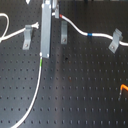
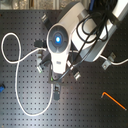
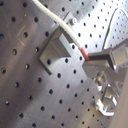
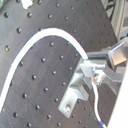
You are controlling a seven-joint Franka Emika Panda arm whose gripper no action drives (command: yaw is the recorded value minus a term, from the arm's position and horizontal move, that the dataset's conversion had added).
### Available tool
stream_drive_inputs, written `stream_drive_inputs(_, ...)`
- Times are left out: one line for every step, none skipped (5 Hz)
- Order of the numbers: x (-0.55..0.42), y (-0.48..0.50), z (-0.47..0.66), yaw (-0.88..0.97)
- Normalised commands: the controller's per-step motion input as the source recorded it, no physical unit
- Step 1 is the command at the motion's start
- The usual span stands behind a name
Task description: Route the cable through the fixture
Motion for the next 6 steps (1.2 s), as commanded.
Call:
stream_drive_inputs(-0.133, 0.126, 0.24, -0.06)
stream_drive_inputs(-0.094, 0.221, 0.41, -0.10)
stream_drive_inputs(-0.090, 0.241, 0.37, -0.09)
stream_drive_inputs(-0.065, 0.266, 0.32, -0.08)
stream_drive_inputs(-0.078, 0.083, 0.42, -0.09)
stream_drive_inputs(-0.113, -0.093, 0.55, -0.15)
